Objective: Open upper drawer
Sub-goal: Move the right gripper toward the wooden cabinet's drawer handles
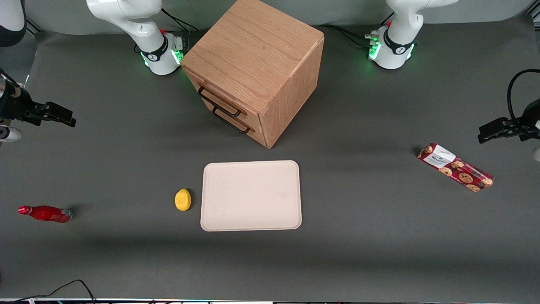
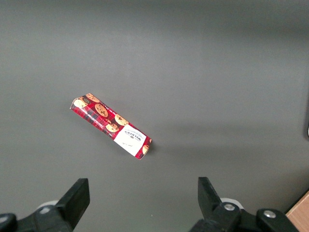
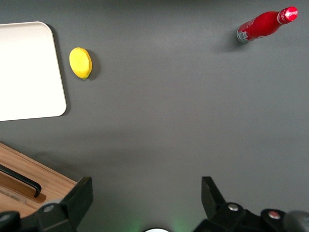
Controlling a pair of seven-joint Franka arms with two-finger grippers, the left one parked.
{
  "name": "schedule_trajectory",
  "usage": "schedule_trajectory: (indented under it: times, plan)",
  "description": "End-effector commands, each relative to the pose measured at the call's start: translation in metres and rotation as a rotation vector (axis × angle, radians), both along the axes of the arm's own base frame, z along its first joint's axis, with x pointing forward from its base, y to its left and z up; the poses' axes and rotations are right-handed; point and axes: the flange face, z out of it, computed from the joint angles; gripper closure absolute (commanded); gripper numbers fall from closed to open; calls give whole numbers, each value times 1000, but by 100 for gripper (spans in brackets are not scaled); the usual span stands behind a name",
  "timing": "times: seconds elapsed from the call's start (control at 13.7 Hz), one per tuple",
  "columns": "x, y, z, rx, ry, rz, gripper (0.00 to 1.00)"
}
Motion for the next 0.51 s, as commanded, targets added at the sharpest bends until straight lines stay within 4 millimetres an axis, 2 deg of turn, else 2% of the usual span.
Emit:
schedule_trajectory:
  times: [0.0, 0.44]
  plan:
    - [2, -3, 4, -24, 2, -22, 0]
    - [2, -4, 4, -18, 3, -27, 0]
